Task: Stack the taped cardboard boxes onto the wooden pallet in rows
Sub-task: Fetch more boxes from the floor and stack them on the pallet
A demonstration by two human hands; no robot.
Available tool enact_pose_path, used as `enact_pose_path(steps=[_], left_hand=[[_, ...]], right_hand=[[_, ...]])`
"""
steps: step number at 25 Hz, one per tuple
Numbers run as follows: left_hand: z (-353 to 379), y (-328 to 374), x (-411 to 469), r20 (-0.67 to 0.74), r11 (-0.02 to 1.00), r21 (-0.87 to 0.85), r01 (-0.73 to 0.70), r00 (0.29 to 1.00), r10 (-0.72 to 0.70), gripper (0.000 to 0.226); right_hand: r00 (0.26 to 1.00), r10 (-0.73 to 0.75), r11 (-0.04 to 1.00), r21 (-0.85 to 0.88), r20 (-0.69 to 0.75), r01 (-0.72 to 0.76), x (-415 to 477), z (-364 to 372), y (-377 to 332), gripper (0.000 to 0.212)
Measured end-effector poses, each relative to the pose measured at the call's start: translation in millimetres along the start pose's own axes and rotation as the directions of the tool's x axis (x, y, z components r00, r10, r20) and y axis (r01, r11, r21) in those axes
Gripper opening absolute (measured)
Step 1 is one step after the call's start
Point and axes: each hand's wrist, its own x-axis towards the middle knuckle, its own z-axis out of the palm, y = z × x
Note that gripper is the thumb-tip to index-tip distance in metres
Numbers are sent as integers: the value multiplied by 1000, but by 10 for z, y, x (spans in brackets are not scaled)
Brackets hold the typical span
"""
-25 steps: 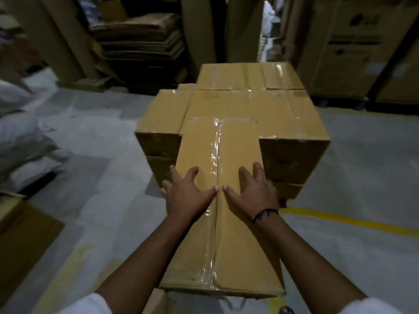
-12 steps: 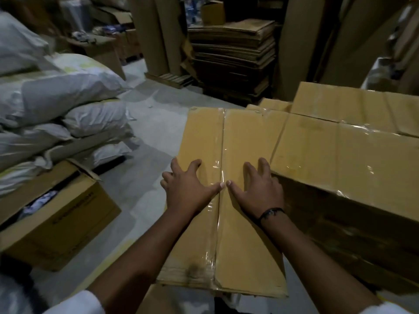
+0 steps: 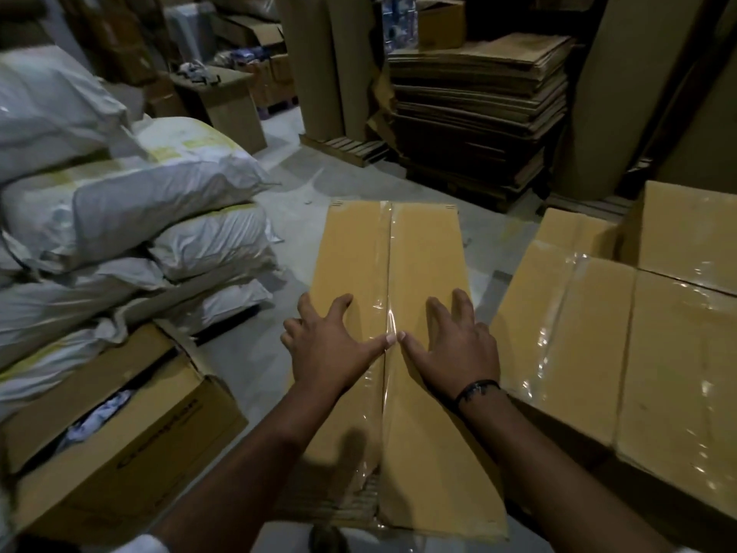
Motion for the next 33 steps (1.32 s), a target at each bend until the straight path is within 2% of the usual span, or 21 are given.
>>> enact_pose_path(steps=[4, 8, 12, 15, 21, 26, 33], left_hand=[[214, -143, 1187, 62, 996, -10, -84, 995, 84, 103], [276, -193, 2340, 84, 974, -9, -227, 970, 227, 107], [290, 81, 3286, 86, 917, -16, -398, 914, 398, 110], [396, 429, 3844, 98, 877, -70, -475, 872, 480, 106], [1032, 1337, 5010, 184, 846, -116, -520, 826, 533, 106], [1552, 2269, 5723, 227, 826, -116, -551, 795, 562, 116], [2169, 3455, 6300, 310, 778, -172, -605, 716, 625, 119]], right_hand=[[997, 78, 997, -25, -20, -79, 932, 365, -360, 80], [980, 191, 981, -21, -64, -192, 1762, 537, -754, 80], [944, 304, 953, 22, -130, -303, 2506, 467, -861, 80], [920, 350, 936, 18, -176, -352, 3044, 411, -786, 80], [875, 438, 893, -12, -205, -450, 4364, 397, -206, 82], [838, 510, 856, 22, -192, -516, 5301, 294, 423, 82], [773, 593, 798, 34, -224, -602, 6157, 127, 1371, 82]])
